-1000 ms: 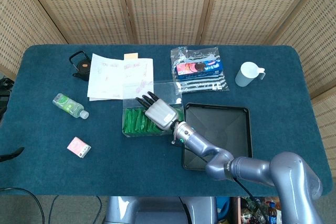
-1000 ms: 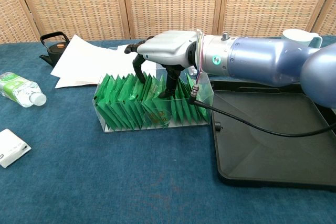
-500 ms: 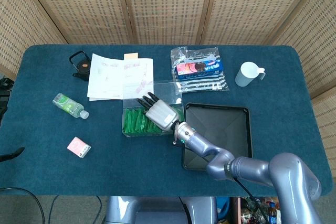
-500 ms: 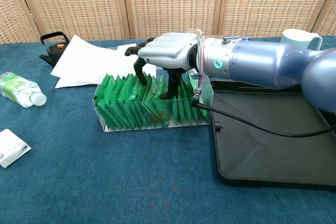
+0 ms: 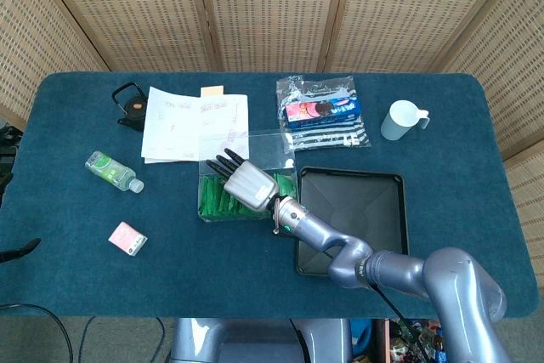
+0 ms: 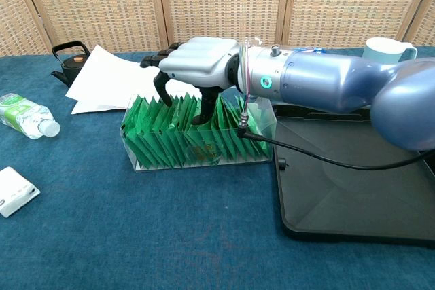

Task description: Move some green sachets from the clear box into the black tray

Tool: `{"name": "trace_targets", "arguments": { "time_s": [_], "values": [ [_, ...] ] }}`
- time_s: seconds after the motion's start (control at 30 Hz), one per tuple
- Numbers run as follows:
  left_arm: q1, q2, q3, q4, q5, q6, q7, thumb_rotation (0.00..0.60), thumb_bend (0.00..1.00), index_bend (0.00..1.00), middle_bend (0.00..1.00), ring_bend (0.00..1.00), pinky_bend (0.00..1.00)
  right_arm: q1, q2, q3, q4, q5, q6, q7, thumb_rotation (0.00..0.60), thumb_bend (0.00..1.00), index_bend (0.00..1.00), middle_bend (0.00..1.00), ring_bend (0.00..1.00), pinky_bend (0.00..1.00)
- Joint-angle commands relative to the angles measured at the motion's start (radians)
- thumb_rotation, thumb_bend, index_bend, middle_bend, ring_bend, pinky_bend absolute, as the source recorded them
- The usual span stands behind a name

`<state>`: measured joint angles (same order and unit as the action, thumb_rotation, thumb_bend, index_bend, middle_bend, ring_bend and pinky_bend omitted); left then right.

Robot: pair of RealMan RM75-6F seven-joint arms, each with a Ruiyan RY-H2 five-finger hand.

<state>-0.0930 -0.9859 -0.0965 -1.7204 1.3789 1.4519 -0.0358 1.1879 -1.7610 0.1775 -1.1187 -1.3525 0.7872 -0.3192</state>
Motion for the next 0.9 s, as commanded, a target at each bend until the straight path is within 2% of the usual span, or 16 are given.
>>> {"name": "trace_targets", "arguments": {
  "time_s": [0.03,0.6,0.9],
  "values": [
    [-0.001,0.002,0.0,0.002,0.0,-0.002,-0.004,0.6,0.11,0.0,0.0,0.0,0.0,0.009,-0.013,-0.003,0.023,-0.014,-0.009,0.002,0.6,0.4,0.45,0.01,0.0,0.0],
    [-0.001,0.003,0.0,0.005,0.002,-0.003,-0.011,0.6,0.11,0.0,0.0,0.0,0.0,0.005,-0.009,-0.025,0.054,-0.038,-0.022,-0.039,0.6,0.41,0.49,0.02,0.0,0.0],
    [-0.002,0.003,0.0,0.003,0.002,-0.005,-0.009,0.6,0.11,0.0,0.0,0.0,0.0,-0.008,-0.017,-0.032,0.069,-0.05,-0.014,-0.022,0.6,0.43,0.58,0.02,0.0,0.0]
  ]
}}
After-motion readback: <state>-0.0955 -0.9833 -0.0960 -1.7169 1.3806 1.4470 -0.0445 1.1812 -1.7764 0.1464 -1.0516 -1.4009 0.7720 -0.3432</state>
